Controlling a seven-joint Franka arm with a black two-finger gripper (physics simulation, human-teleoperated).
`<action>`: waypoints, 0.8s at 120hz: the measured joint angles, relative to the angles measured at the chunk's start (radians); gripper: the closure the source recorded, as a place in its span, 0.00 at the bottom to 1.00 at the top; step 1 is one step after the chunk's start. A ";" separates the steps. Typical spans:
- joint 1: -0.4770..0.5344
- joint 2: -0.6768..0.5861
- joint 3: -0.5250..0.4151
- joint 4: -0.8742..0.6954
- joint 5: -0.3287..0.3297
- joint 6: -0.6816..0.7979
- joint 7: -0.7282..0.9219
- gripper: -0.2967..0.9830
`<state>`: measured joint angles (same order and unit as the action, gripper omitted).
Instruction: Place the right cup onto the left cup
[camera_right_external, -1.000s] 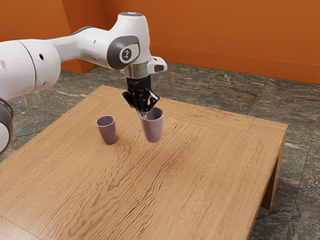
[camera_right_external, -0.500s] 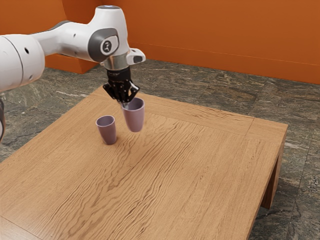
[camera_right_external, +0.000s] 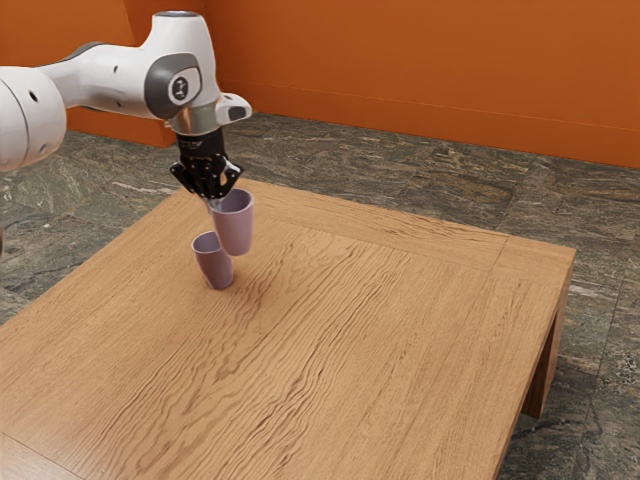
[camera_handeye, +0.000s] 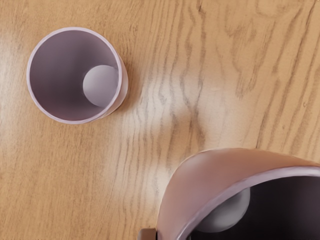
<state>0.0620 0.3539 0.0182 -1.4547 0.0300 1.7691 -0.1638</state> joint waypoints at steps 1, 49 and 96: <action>0.002 0.000 0.000 0.000 0.000 0.000 0.000 0.85; 0.064 0.006 -0.001 0.002 -0.001 0.001 0.003 0.85; 0.111 0.041 -0.002 0.043 -0.002 -0.001 0.008 0.85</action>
<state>0.1726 0.3945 0.0164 -1.4116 0.0278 1.7676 -0.1556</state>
